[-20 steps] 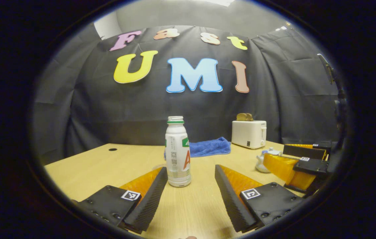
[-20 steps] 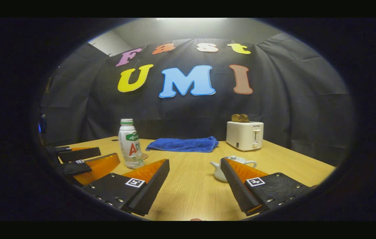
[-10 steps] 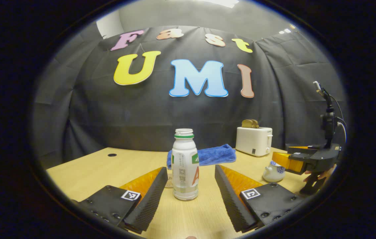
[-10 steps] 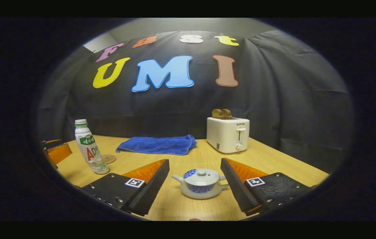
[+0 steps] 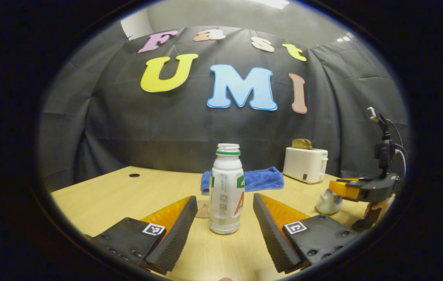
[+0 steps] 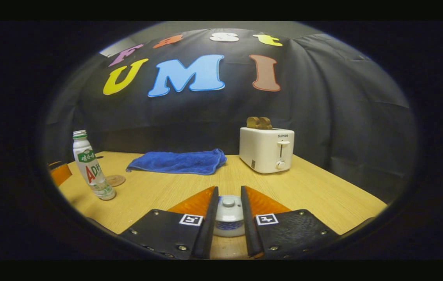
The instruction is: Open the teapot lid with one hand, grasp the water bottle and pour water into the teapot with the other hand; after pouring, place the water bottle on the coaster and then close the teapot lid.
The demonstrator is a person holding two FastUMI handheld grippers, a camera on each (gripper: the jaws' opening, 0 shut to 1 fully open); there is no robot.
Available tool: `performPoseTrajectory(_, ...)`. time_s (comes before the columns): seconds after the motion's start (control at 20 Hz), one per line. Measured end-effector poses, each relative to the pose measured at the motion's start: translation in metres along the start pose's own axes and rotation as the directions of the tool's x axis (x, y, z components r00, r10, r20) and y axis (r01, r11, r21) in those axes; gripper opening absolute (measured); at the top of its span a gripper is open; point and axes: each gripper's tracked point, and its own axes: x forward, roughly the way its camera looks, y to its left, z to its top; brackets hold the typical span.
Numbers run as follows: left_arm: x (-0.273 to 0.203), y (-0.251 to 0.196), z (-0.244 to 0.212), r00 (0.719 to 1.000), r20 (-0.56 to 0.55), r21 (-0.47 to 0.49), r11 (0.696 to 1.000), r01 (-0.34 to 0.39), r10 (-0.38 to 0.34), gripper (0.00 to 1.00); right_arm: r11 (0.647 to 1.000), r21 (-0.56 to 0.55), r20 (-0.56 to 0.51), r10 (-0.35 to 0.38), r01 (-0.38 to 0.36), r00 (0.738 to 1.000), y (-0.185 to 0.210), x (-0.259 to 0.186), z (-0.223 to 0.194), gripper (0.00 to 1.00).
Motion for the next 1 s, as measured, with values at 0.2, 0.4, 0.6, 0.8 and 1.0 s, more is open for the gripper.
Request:
performPoseTrajectory(0.2,-0.002,0.001,0.007,1.0,0.018,0.016,1.0,0.001,-0.001,1.0,0.998,-0.063,0.001,-0.019,0.019,1.0,0.001,-0.006,0.001,0.35)
performPoseTrajectory(0.4,0.0,-0.001,0.003,1.0,0.003,0.022,1.0,0.01,-0.01,1.0,0.997,-0.078,0.015,0.001,0.0,1.0,0.002,0.001,0.002,0.0)
performPoseTrajectory(0.6,0.003,-0.006,0.0,1.0,-0.001,0.011,1.0,0.027,-0.027,1.0,0.996,-0.083,0.046,0.025,-0.021,0.999,0.006,-0.002,0.012,0.04)
performPoseTrajectory(0.8,0.014,-0.01,-0.003,0.999,-0.001,-0.003,0.999,0.034,-0.034,1.0,0.994,-0.094,0.114,0.057,-0.047,0.992,0.015,-0.012,0.029,0.04)
performPoseTrajectory(1.0,0.034,-0.007,-0.005,1.0,-0.016,-0.018,1.0,0.008,-0.008,1.0,0.992,-0.101,0.14,0.087,-0.073,0.986,0.023,-0.019,0.033,0.04)
